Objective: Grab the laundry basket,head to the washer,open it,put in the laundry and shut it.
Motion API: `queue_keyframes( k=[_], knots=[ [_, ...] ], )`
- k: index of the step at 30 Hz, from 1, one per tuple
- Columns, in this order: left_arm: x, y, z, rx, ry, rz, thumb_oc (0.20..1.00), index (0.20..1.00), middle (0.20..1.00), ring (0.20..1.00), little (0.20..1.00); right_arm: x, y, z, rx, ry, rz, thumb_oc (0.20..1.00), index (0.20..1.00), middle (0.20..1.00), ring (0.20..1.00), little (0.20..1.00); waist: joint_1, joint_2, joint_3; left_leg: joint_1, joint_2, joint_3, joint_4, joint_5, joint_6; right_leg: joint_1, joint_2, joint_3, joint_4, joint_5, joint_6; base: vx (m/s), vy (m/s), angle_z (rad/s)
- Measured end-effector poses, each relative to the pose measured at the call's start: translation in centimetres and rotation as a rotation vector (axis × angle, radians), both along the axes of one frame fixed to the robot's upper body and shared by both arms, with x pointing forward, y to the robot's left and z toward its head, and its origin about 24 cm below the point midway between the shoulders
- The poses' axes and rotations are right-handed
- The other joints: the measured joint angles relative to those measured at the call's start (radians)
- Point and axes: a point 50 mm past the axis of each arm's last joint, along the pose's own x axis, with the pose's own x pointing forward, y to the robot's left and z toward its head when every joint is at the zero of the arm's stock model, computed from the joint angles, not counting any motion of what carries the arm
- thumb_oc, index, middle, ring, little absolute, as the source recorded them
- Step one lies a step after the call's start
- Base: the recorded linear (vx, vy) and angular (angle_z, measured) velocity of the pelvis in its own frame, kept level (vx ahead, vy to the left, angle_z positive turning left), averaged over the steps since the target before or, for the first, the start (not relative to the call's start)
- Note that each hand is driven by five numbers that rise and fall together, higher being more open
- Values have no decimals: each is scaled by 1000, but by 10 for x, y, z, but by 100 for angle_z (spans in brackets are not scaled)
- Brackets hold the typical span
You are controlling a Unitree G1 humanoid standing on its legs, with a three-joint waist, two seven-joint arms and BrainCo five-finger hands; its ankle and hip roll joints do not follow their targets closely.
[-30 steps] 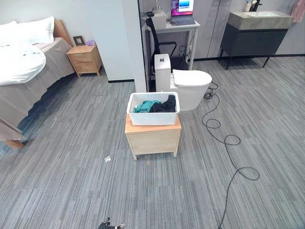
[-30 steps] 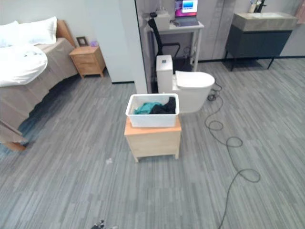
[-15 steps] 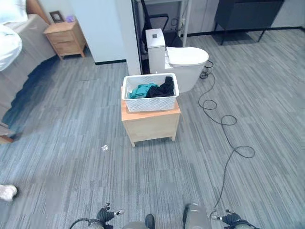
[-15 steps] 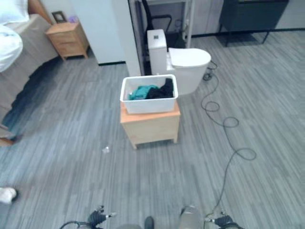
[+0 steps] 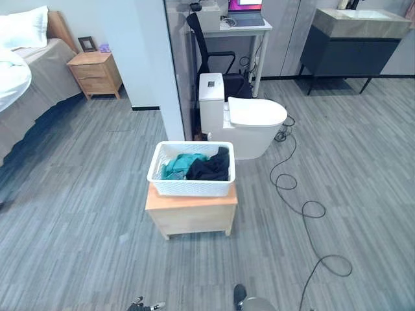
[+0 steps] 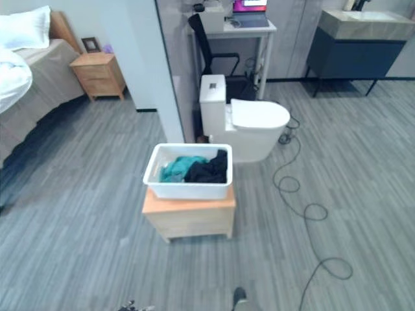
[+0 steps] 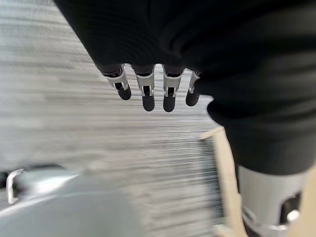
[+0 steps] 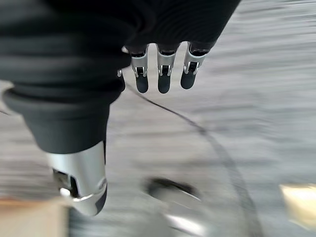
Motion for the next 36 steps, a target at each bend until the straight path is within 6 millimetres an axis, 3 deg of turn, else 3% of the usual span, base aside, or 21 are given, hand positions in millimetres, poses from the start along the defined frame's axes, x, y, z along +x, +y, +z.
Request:
queue_keyframes(
  k=[1, 2, 4, 6, 7, 9, 11, 13, 14, 16, 17, 19, 22, 25, 26, 28, 29, 32, 36],
  knots=[
    [5, 7, 3, 18, -12, -3, 1000, 1000, 1000, 1000, 1000, 1, 2, 0, -2, 1, 13, 1000, 1000, 1000, 1000, 1000, 0, -22, -1, -59, -3, 5, 44, -1, 5, 13, 0, -18, -8, -15, -21, 414, -91, -1],
    [21, 19, 11, 63, -52, -30, 1000, 1000, 1000, 1000, 1000, 9, 7, 0, 3, -14, 17, 1000, 1000, 1000, 1000, 1000, 3, -68, 23, -157, 18, 58, 78, -31, 49, 89, 5, -14, -64, -21, -25, 413, -93, -2],
    [26, 26, 16, 81, -79, -38, 1000, 1000, 1000, 1000, 1000, 15, 8, 2, 8, -45, 18, 1000, 1000, 1000, 1000, 1000, 4, -88, 29, -170, 53, 129, -121, -49, 50, 157, 17, 5, -135, -30, -9, 259, 4, -11],
    [33, 22, 18, 66, -112, -27, 1000, 1000, 1000, 1000, 1000, 20, 1, 6, -10, -69, 28, 1000, 1000, 1000, 1000, 1000, 6, -61, 45, -142, 80, 146, -367, -37, 29, 187, 46, 12, -149, -28, -12, 228, 88, -42],
    [34, 18, 17, 57, -112, -25, 1000, 1000, 1000, 1000, 1000, 29, -1, 10, -21, -92, 59, 1000, 1000, 1000, 1000, 1000, 16, -33, 57, -116, 87, 143, -548, -10, -5, 219, 67, 30, -162, -34, -2, 317, 145, -65],
    [34, 16, 16, 55, -110, -29, 1000, 1000, 1000, 1000, 1000, 28, -1, 10, -24, -95, 70, 1000, 1000, 1000, 1000, 1000, 19, -33, 56, -43, 75, 115, -801, 21, -42, 259, 68, 41, -179, -49, 24, 283, 149, -52],
    [26, 2, 10, 26, -86, -55, 1000, 1000, 1000, 1000, 1000, 9, -8, 7, -43, -34, 67, 1000, 1000, 1000, 1000, 1000, 22, -6, 39, 50, 53, 90, -844, 134, 58, 323, 71, 67, -181, -84, 76, 226, 141, -32],
    [19, -2, 7, 16, -63, -69, 1000, 1000, 1000, 1000, 1000, -5, -10, 4, -47, 7, 58, 1000, 1000, 1000, 1000, 1000, 4, 4, 25, 101, 38, 113, -887, 89, 29, 330, 77, 60, -140, -130, 110, 174, 166, 22],
    [20, -3, 7, 18, -64, -92, 1000, 1000, 1000, 1000, 1000, -12, -9, 1, -43, 35, 52, 1000, 1000, 1000, 1000, 1000, 2, 0, 17, 123, 28, 126, -948, 74, 44, 312, 49, 66, -119, -143, 111, 131, 148, 29],
    [17, 0, 7, 23, -50, -95, 1000, 1000, 1000, 1000, 1000, -16, -7, -1, -35, 50, 29, 1000, 1000, 1000, 1000, 1000, 5, -31, -2, 167, -4, 153, -1021, 89, 42, 315, 14, 70, -118, -160, 116, 96, 117, -10],
    [14, 3, 6, 31, -38, -106, 1000, 1000, 1000, 1000, 1000, -17, -7, -1, -34, 53, 19, 1000, 1000, 1000, 1000, 1000, 6, -20, 2, 204, -21, 165, -1055, 98, 53, 312, -8, 75, -79, -169, 131, 73, 88, -19],
    [9, 5, 6, 35, -31, -101, 1000, 1000, 1000, 1000, 1000, -19, -7, -1, -30, 55, 19, 1000, 1000, 1000, 1000, 1000, 14, 18, 1, 244, -21, 172, -1089, 99, 62, 273, -18, 91, -45, -215, 151, 63, 72, -14],
    [3, 13, 7, 47, -31, -79, 1000, 1000, 1000, 1000, 1000, -18, -9, 0, -28, 30, -13, 1000, 1000, 1000, 1000, 1000, 25, 37, -18, 243, -33, 173, -1108, 92, 51, 245, -31, 91, -85, -162, 145, 65, 56, 2],
    [-9, 9, 8, 24, -49, -55, 1000, 1000, 1000, 1000, 1000, -16, -27, 9, -67, -16, -54, 1000, 1000, 1000, 1000, 1000, 26, 60, -34, 230, -33, 173, -1107, 89, 47, 250, -31, 88, -126, -133, 137, 57, 59, -1],
    [-14, 10, 17, 7, -129, -13, 1000, 1000, 1000, 1000, 1000, -12, -44, 22, -108, -96, -76, 1000, 1000, 1000, 1000, 1000, 27, 71, -29, 233, -37, 169, -1103, 95, 52, 265, -32, 85, -141, -115, 146, 43, 49, 4],
    [-11, 17, 30, 15, -216, 22, 1000, 1000, 1000, 1000, 1000, -7, -62, 38, -161, -158, -68, 1000, 1000, 1000, 1000, 1000, 28, 74, -29, 237, -43, 162, -1104, 102, 52, 278, -35, 78, -153, -114, 149, 20, 43, 15],
    [-4, 27, 47, 34, -325, 71, 1000, 1000, 1000, 1000, 1000, 1, -77, 54, -214, -223, -57, 1000, 1000, 1000, 1000, 1000, 31, 70, -28, 231, -46, 149, -1103, 106, 47, 280, -35, 62, -155, -114, 150, 6, 53, 24],
    [15, 45, 72, 87, -462, 111, 1000, 1000, 1000, 1000, 1000, 14, -95, 72, -281, -297, -72, 1000, 1000, 1000, 1000, 1000, 44, 52, -16, 228, -46, 137, -1103, 109, 45, 287, -31, 53, -161, -115, 151, -28, 66, 16],
    [58, 42, 121, 120, -682, -3, 1000, 1000, 1000, 1000, 1000, 45, -113, 103, -363, -390, -16, 1000, 1000, 1000, 1000, 1000, 69, 50, 26, 150, -64, 90, -1048, 105, 46, 260, -37, -10, -161, -111, 154, -28, 119, 37]
  ],
)
